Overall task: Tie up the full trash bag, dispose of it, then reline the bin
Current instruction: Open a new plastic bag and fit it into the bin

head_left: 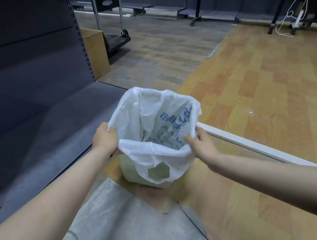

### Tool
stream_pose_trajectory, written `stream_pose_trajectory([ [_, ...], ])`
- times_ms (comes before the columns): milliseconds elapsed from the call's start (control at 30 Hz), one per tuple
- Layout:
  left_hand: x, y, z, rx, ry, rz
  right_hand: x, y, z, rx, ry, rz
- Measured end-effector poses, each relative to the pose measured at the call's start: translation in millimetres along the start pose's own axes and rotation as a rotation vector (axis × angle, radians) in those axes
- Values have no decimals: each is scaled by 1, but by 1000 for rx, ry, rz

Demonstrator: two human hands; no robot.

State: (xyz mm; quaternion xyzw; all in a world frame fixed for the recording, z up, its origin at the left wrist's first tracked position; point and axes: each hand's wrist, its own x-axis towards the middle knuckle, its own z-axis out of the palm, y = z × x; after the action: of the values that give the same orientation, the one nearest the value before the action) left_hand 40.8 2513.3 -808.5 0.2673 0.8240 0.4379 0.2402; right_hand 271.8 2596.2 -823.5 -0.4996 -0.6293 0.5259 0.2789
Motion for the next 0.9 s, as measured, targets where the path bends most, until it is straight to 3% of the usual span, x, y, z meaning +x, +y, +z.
stream_pose_trajectory([
  [167, -5, -6, -12, -191, -111, -143, 3, -12, 22, -51, -34, 40],
  [367, -17, -7, -11, -308, -221, -22, 9, -17, 20, -52, 65, 35],
  [533, -11, -14, -2, -290, -168, 71, 1, -10, 9, -71, 62, -7],
  [633, -13, -20, 2, -180, -64, 37, 20, -19, -2, -227, 64, -61],
  [700, -24, -22, 5, -146, -78, 20, 41, -28, -20, -324, 69, -80],
  [800, -43, -15, 9, -37, -192, 3, 66, -28, -39, -271, 261, 20],
  [900, -29, -16, 9, 52, 2, 54, 51, -22, -29, -143, 487, 207],
])
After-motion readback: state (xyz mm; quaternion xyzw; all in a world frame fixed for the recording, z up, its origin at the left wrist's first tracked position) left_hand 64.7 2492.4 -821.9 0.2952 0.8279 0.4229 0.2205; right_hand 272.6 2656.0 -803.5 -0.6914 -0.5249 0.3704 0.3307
